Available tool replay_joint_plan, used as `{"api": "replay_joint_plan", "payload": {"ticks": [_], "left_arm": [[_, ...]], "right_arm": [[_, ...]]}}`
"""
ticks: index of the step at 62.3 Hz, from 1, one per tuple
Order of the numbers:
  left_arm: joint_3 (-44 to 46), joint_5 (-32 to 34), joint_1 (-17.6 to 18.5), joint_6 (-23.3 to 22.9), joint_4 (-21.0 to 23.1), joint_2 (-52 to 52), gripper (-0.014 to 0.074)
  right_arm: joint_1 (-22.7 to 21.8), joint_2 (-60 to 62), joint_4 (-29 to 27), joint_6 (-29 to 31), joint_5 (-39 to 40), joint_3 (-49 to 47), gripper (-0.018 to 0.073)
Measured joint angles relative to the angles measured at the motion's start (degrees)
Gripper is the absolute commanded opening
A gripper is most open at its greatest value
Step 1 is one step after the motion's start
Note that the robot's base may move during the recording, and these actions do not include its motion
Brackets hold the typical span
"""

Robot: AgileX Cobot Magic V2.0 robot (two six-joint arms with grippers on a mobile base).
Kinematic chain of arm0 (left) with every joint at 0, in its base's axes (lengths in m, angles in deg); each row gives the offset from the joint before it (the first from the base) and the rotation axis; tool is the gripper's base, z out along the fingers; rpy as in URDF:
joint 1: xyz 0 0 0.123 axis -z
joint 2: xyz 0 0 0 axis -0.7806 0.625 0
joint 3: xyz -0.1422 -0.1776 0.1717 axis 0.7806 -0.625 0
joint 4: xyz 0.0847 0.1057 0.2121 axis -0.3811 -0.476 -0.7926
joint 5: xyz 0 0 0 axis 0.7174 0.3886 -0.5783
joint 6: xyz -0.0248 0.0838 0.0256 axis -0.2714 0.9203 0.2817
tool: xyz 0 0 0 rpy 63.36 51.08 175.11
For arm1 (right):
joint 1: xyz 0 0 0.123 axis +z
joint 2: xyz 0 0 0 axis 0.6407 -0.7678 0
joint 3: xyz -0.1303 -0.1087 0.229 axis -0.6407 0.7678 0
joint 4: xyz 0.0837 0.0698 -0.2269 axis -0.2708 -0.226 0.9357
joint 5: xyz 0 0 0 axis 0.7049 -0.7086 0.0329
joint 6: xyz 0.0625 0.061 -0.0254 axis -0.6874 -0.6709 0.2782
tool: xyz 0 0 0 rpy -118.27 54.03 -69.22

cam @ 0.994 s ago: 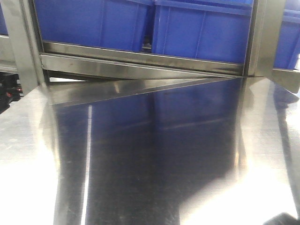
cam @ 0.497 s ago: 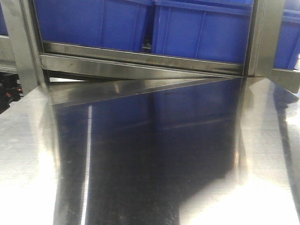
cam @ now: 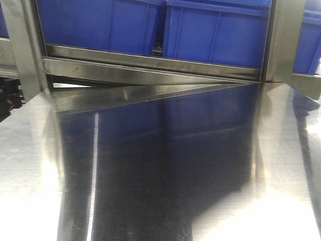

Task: Pick and sort blue part to right shelf
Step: 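Drive the base away from the table holding both blue parts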

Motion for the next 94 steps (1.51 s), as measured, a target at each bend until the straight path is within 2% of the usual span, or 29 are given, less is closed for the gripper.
{"api": "replay_joint_plan", "payload": {"ticks": [94], "left_arm": [[0.00,0.00,0.00,0.00,0.00,0.00,0.0312]], "right_arm": [[0.00,0.00,0.00,0.10,0.00,0.00,0.0278]]}}
